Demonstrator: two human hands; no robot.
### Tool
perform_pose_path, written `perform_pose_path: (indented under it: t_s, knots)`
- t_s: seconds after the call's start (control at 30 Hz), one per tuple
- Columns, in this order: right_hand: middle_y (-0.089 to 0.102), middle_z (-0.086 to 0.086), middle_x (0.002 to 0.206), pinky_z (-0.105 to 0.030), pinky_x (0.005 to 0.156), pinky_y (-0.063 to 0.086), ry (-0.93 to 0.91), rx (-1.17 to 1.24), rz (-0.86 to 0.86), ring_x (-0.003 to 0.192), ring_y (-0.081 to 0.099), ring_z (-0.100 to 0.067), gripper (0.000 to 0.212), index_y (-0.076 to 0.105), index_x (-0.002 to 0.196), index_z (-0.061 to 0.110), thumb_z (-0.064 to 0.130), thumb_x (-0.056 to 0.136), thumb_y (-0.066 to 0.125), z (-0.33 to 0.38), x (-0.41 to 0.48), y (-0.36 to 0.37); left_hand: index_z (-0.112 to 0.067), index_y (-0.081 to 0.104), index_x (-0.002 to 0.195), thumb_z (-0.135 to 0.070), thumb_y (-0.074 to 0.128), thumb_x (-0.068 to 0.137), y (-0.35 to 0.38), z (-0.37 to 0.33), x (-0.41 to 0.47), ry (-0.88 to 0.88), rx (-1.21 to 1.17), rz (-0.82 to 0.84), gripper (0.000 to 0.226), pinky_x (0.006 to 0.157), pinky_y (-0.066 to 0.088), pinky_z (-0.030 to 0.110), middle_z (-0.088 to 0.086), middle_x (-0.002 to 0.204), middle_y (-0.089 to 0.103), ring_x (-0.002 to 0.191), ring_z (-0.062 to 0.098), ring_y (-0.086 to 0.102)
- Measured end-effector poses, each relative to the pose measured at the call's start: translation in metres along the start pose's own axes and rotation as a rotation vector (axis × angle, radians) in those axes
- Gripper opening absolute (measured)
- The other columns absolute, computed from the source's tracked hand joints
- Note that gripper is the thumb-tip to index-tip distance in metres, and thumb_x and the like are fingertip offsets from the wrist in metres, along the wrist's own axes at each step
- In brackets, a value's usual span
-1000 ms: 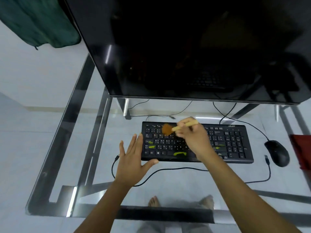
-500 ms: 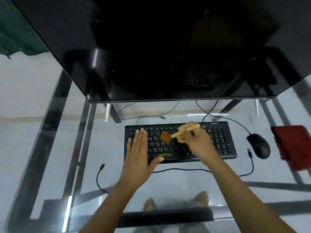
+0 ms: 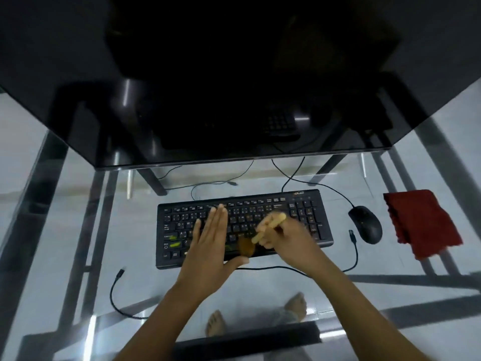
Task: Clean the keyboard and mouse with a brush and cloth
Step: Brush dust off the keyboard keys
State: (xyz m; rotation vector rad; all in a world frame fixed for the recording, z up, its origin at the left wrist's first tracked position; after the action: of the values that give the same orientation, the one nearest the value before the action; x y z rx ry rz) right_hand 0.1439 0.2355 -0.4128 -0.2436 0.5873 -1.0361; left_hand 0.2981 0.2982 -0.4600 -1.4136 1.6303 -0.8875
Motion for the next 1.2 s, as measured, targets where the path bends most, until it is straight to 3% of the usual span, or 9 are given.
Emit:
perform_pose_path:
  t_s: [0.1, 0.23, 0.33, 0.6, 0.73, 0.87, 1.0, 1.13, 1.2]
  knots:
    - [0.073, 0.006, 0.083, -0.025, 0.075, 0.057, -0.04, 0.048, -0.276, 0.077, 0.07, -0.008, 0.014, 0.061, 0.089, 0.023, 0.016, 0.098, 0.054, -0.008, -0.004, -0.031, -0.02, -0.017, 0.15, -0.073, 0.043, 0.079, 0.001, -0.006, 0.005, -0.012, -0.007, 0.019, 0.108, 0.12, -0.005, 0.04, -0.006, 0.159, -0.018, 0.143, 0.006, -0.023]
    - [0.075, -0.005, 0.084, -0.035, 0.079, 0.06, 0.027, 0.12, -0.028, 0.08, 0.072, -0.022, 0.013, 0.063, 0.092, 0.013, 0.016, 0.099, 0.053, -0.013, 0.006, -0.023, -0.021, -0.02, 0.147, -0.079, 0.033, 0.073, 0.001, -0.016, 0.01, -0.008, 0.008, 0.043, 0.108, 0.119, -0.009, 0.038, -0.007, 0.157, -0.02, 0.142, 0.004, -0.026]
    - [0.073, 0.002, 0.086, -0.034, 0.081, 0.057, -0.063, 0.159, -0.375, 0.085, 0.071, -0.02, 0.016, 0.062, 0.085, 0.027, 0.018, 0.097, 0.055, -0.009, 0.015, -0.06, -0.021, -0.017, 0.149, -0.08, 0.032, 0.074, 0.004, -0.025, 0.018, -0.006, 0.003, 0.052, 0.107, 0.118, -0.011, 0.037, -0.008, 0.157, -0.019, 0.141, 0.003, -0.026]
    - [0.072, 0.001, 0.082, -0.032, 0.074, 0.055, -0.032, 0.161, -0.503, 0.078, 0.069, -0.016, 0.012, 0.06, 0.087, 0.021, 0.016, 0.097, 0.055, -0.034, 0.012, -0.114, -0.021, -0.019, 0.148, -0.075, 0.041, 0.08, 0.014, -0.059, 0.041, 0.069, 0.039, 0.076, 0.106, 0.116, -0.014, 0.038, -0.008, 0.157, -0.021, 0.141, 0.004, -0.027]
    - [0.074, -0.002, 0.084, -0.039, 0.081, 0.059, 0.028, 0.173, -0.233, 0.079, 0.072, -0.017, 0.009, 0.062, 0.091, 0.018, 0.022, 0.097, 0.057, -0.051, 0.012, -0.11, -0.021, -0.021, 0.148, -0.076, 0.041, 0.079, 0.024, -0.075, 0.053, 0.09, 0.062, 0.115, 0.108, 0.118, -0.011, 0.044, -0.007, 0.157, -0.024, 0.142, 0.006, -0.028]
    - [0.071, 0.002, 0.084, -0.037, 0.076, 0.059, -0.052, 0.127, -0.517, 0.079, 0.07, -0.016, 0.009, 0.059, 0.09, 0.019, 0.022, 0.097, 0.056, -0.053, 0.003, -0.147, -0.021, -0.025, 0.146, -0.08, 0.041, 0.074, 0.026, -0.085, 0.064, 0.076, 0.089, 0.121, 0.114, 0.117, -0.013, 0.045, -0.006, 0.156, -0.027, 0.141, 0.007, -0.03]
    - [0.073, 0.0, 0.078, -0.029, 0.075, 0.058, 0.037, 0.02, -0.108, 0.073, 0.071, -0.01, 0.013, 0.06, 0.091, 0.015, 0.025, 0.097, 0.055, -0.061, 0.003, -0.122, -0.018, -0.026, 0.146, -0.082, 0.047, 0.068, 0.029, -0.081, 0.071, 0.032, 0.11, 0.146, 0.125, 0.115, -0.018, 0.045, -0.004, 0.155, -0.029, 0.141, 0.01, -0.029]
    - [0.07, 0.005, 0.085, -0.011, 0.072, 0.049, -0.037, 0.072, -0.478, 0.078, 0.066, -0.004, 0.01, 0.062, 0.09, 0.015, 0.016, 0.097, 0.055, -0.059, -0.014, -0.15, -0.017, -0.02, 0.149, -0.079, 0.055, 0.067, 0.03, -0.079, 0.072, 0.02, 0.103, 0.153, 0.128, 0.116, -0.017, 0.044, -0.003, 0.158, -0.023, 0.142, 0.009, -0.026]
    - [0.074, -0.002, 0.082, -0.026, 0.076, 0.059, 0.06, 0.233, -0.204, 0.076, 0.071, -0.013, 0.01, 0.062, 0.09, 0.014, 0.018, 0.096, 0.057, -0.063, -0.011, -0.126, -0.017, -0.018, 0.15, -0.079, 0.057, 0.066, 0.029, -0.079, 0.071, 0.021, 0.103, 0.155, 0.128, 0.116, -0.016, 0.044, -0.003, 0.158, -0.022, 0.143, 0.01, -0.025]
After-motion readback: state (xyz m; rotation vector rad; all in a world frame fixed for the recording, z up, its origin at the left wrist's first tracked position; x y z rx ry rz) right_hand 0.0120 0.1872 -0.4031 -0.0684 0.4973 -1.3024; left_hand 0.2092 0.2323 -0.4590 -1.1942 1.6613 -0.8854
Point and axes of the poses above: each hand's wrist, its own x-axis towards the middle knuckle, its own y-axis out of the palm, z = x × y, the point moved 7 cm from there along x, towards the middle knuckle
